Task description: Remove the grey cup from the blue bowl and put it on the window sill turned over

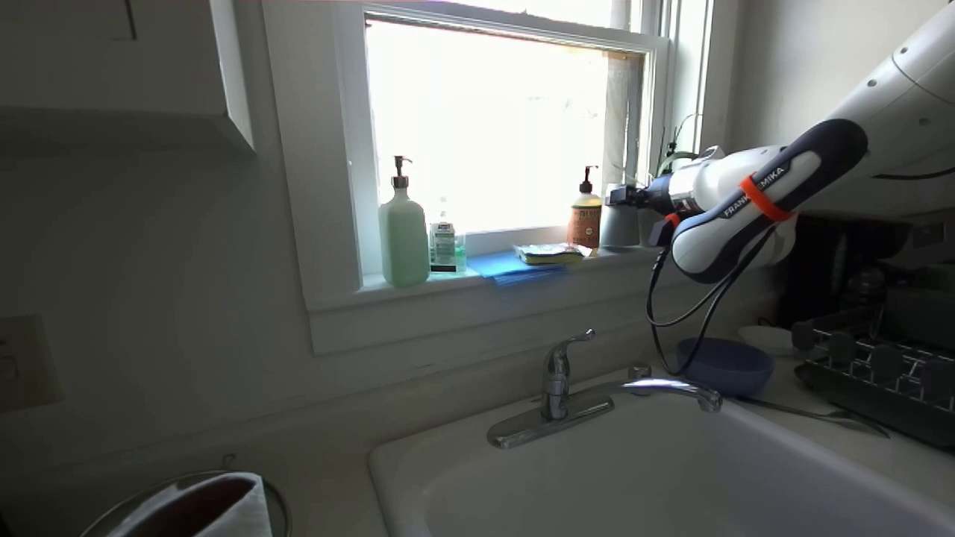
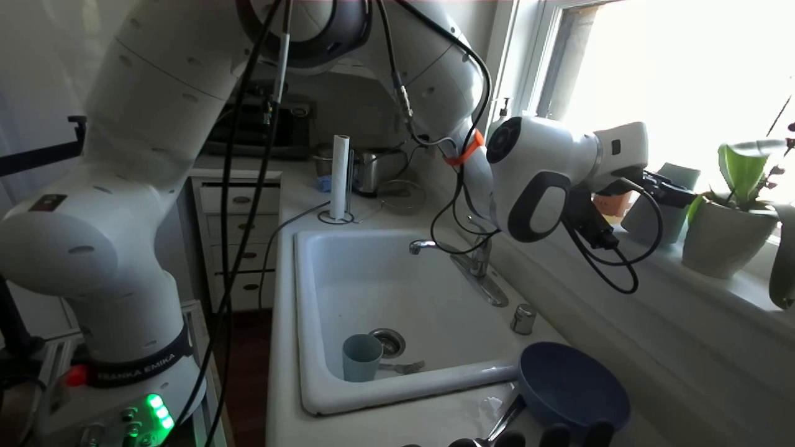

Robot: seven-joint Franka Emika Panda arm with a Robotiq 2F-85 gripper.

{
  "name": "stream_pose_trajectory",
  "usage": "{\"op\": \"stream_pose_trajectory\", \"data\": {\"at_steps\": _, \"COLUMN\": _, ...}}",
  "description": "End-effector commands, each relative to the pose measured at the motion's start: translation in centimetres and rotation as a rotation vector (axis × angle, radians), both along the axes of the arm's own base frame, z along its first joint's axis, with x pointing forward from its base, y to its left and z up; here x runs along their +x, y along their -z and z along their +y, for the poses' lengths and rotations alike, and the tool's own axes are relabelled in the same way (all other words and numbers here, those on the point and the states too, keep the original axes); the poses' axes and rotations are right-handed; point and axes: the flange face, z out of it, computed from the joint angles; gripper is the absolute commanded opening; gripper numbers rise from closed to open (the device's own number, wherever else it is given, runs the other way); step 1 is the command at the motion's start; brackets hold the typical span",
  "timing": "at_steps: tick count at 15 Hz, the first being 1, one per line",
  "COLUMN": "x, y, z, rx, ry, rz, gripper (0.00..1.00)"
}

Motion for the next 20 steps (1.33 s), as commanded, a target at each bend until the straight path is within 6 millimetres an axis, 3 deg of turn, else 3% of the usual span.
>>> {"op": "stream_pose_trajectory", "data": {"at_steps": 1, "x": 0.8, "y": 0.1, "z": -0.6, "rx": -0.022, "ry": 0.012, "rz": 0.002, "gripper": 0.5}}
{"op": "stream_pose_trajectory", "data": {"at_steps": 2, "x": 0.9, "y": 0.1, "z": -0.6, "rx": -0.024, "ry": 0.011, "rz": 0.004, "gripper": 0.5}}
{"op": "stream_pose_trajectory", "data": {"at_steps": 3, "x": 0.8, "y": 0.1, "z": -0.6, "rx": -0.014, "ry": 0.016, "rz": 0.005, "gripper": 0.94}}
{"op": "stream_pose_trajectory", "data": {"at_steps": 5, "x": 0.5, "y": -0.2, "z": 0.3, "rx": 0.004, "ry": 0.011, "rz": 0.015, "gripper": 0.99}}
{"op": "stream_pose_trajectory", "data": {"at_steps": 15, "x": -3.4, "y": -5.1, "z": -0.5, "rx": -0.059, "ry": 0.095, "rz": 0.046, "gripper": 1.0}}
{"op": "stream_pose_trajectory", "data": {"at_steps": 20, "x": -4.3, "y": -7.0, "z": -0.1, "rx": -0.032, "ry": 0.074, "rz": 0.104, "gripper": 1.0}}
